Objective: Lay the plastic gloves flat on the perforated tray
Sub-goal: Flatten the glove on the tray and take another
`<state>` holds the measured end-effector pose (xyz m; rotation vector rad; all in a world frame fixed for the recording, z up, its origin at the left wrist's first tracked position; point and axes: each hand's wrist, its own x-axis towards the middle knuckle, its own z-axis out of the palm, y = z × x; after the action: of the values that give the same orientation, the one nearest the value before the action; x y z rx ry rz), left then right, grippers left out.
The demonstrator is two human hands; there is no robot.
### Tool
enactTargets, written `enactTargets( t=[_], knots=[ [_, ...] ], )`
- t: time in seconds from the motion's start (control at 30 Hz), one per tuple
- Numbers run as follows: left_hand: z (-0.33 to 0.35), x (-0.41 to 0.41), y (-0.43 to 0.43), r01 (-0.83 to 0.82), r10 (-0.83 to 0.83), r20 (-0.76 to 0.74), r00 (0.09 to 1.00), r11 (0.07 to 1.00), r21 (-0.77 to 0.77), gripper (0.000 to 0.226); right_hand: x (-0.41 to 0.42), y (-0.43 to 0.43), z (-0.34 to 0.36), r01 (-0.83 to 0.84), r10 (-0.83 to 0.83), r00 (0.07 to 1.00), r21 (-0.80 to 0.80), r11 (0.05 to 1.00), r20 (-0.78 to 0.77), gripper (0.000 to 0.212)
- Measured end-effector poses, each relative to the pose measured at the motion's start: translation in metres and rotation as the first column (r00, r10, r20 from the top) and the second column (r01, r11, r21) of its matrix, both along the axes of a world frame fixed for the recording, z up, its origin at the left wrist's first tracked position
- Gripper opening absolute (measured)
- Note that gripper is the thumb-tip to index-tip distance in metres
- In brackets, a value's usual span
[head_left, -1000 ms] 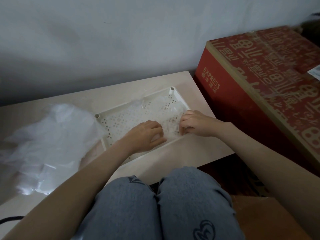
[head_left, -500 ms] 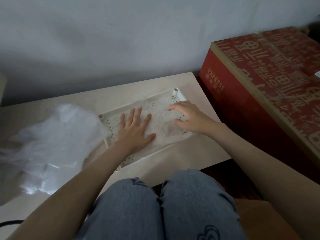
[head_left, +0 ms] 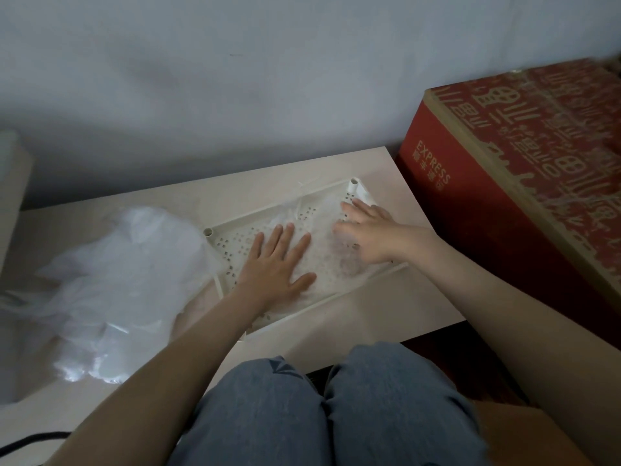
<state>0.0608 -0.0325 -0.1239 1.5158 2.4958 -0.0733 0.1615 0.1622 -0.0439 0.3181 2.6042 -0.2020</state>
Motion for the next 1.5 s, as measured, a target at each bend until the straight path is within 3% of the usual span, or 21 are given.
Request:
enactTargets(
  t=[0.1,0.23,0.33,0.4,0.53,0.6,0.67,0.73,1.0,1.13,1.2,1.3,1.4,1.5],
  knots=[
    [0.0,-0.002,-0.003,0.032,-0.032,0.006,0.999,0.999,0.006,0.083,-0.014,-0.011,0.002,0.03,-0.035,0.997,-0.082,0.996,-0.063,0.076],
    [0.011,-0.01,-0.011,0.021,-0.02,-0.005,1.0,0.987,0.161,0.08,-0.014,-0.024,-0.009,0.081,-0.076,0.994,-0.055,0.995,0.081,0.081],
    [0.027,-0.019,-0.023,-0.061,0.133,-0.183,0.974,0.933,0.356,0.063,-0.021,-0.032,-0.001,0.09,-0.092,0.996,-0.079,0.993,-0.018,0.079],
    [0.035,-0.023,-0.038,-0.19,0.293,-0.221,0.93,0.9,0.393,0.063,-0.032,-0.044,0.006,0.054,-0.061,0.995,-0.091,0.994,-0.074,0.078],
    [0.053,-0.031,-0.071,-0.505,0.52,-0.056,0.853,0.847,0.167,0.063,-0.056,-0.078,0.015,-0.027,0.013,0.995,-0.14,0.99,-0.102,0.076],
    [0.06,-0.04,-0.081,-0.57,0.567,0.063,0.821,0.82,0.053,0.051,-0.065,-0.097,0.017,-0.064,0.048,0.993,-0.156,0.986,-0.104,0.075],
    [0.066,-0.048,-0.084,-0.575,0.572,0.082,0.816,0.818,0.013,0.031,-0.07,-0.109,0.018,-0.086,0.068,0.992,-0.176,0.981,-0.106,0.071],
    [0.072,-0.05,-0.091,-0.595,0.591,0.067,0.804,0.803,0.046,0.019,-0.072,-0.119,0.022,-0.105,0.086,0.99,-0.177,0.979,-0.115,0.068],
    [0.097,-0.055,-0.115,-0.698,0.683,0.163,0.712,0.664,0.266,0.02,-0.081,-0.13,0.04,-0.068,0.033,0.991,-0.287,0.955,-0.126,0.058],
    [0.101,-0.061,-0.125,-0.775,0.667,0.396,0.631,0.563,0.286,0.02,-0.087,-0.139,0.047,-0.027,-0.036,0.988,-0.403,0.915,-0.147,0.051],
    [0.1,-0.062,-0.132,-0.793,0.665,0.432,0.609,0.522,0.314,0.019,-0.09,-0.146,0.049,0.008,-0.099,0.982,-0.485,0.875,-0.163,0.049],
    [0.098,-0.055,-0.136,-0.696,0.621,0.32,0.716,0.67,0.258,0.02,-0.093,-0.155,0.048,0.076,-0.178,0.978,-0.608,0.79,-0.109,0.047],
    [0.087,-0.046,-0.139,-0.54,0.537,0.145,0.831,0.841,-0.021,0.061,-0.093,-0.161,0.043,0.104,-0.182,0.981,-0.624,0.774,-0.062,0.049],
    [0.078,-0.044,-0.145,-0.477,0.478,0.004,0.879,0.877,-0.058,0.037,-0.092,-0.164,0.036,0.118,-0.181,0.982,-0.605,0.787,-0.045,0.05]
  ],
)
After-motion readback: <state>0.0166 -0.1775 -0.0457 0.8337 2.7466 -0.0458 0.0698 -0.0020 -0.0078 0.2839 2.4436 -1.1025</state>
